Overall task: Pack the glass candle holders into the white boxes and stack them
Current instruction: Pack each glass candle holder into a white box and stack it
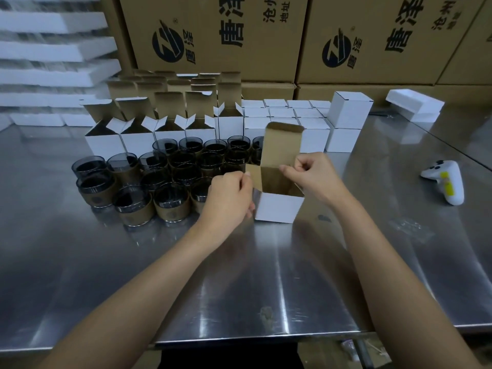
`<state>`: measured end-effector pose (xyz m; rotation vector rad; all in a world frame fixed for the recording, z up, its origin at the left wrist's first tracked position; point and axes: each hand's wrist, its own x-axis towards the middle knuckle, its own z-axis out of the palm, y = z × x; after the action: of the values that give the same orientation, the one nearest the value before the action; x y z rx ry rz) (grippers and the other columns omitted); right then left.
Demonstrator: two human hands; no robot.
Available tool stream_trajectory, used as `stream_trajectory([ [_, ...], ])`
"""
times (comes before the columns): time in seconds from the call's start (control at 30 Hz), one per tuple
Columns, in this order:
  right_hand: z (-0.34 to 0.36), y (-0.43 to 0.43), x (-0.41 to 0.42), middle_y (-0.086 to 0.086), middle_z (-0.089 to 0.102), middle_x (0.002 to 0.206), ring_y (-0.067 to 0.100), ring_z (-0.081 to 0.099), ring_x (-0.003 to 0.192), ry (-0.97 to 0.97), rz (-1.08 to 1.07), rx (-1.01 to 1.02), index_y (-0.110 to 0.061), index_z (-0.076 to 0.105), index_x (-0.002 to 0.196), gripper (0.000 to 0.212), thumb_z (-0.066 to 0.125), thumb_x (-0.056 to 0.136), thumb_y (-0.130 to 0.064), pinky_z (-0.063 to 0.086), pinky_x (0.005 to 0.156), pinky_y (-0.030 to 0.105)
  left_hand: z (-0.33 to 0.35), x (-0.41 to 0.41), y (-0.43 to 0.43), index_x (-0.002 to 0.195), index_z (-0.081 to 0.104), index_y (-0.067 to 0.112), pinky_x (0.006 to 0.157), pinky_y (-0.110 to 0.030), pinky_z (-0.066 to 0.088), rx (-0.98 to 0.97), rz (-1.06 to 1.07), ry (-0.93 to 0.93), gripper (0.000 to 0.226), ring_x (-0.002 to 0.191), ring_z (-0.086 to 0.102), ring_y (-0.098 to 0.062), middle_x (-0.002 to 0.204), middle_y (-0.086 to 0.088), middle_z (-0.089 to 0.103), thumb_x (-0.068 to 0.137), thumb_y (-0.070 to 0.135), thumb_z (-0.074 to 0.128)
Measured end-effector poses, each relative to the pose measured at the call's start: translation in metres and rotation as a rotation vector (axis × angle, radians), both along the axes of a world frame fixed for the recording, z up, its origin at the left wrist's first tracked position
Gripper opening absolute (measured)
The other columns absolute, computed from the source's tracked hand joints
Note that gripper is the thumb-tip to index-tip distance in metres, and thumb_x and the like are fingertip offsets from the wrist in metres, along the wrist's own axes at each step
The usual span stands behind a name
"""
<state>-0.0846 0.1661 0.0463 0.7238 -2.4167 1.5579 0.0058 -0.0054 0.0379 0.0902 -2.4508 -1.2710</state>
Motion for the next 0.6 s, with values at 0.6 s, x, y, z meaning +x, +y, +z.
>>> stream_trajectory([
  [0.6, -0.015, 0.004, -0.01, 0.009, 0.055, 0.065, 0.011, 0.053, 0.049, -0.469, -0.067, -0.23, -0.011, 0.048, 0.076, 0.025, 0.056, 0.099, -0.019, 0.053, 0.048, 0.023, -0.012, -0.001, 0.003, 0.123, 0.057, 0.008, 0.084, -0.048, 0.05, -0.333, 0.106, -0.071, 0.056, 0.097, 0.061, -0.041, 0.088, -0.017, 0.067, 0.098, 0.053, 0.035],
])
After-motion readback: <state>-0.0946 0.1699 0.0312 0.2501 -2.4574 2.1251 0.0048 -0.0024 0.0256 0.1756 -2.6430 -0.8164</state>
